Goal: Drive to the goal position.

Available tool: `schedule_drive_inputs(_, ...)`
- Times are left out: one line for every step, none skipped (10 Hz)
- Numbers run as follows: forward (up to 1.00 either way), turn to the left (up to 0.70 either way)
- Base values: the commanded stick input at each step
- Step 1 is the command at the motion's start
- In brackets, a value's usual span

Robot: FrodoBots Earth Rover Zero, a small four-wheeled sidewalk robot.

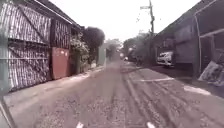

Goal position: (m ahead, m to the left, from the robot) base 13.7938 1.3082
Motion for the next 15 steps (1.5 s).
schedule_drive_inputs(1.00,0.00)
schedule_drive_inputs(1.00,0.00)
schedule_drive_inputs(1.00,0.00)
schedule_drive_inputs(0.99,0.00)
schedule_drive_inputs(0.98,0.00)
schedule_drive_inputs(0.99,0.00)
schedule_drive_inputs(0.99,0.00)
schedule_drive_inputs(0.81,0.00)
schedule_drive_inputs(0.77,0.00)
schedule_drive_inputs(0.78,0.00)
schedule_drive_inputs(0.79,-0.31)
schedule_drive_inputs(0.80,-0.32)
schedule_drive_inputs(0.82,-0.32)
schedule_drive_inputs(0.84,-0.33)
schedule_drive_inputs(0.85,-0.34)
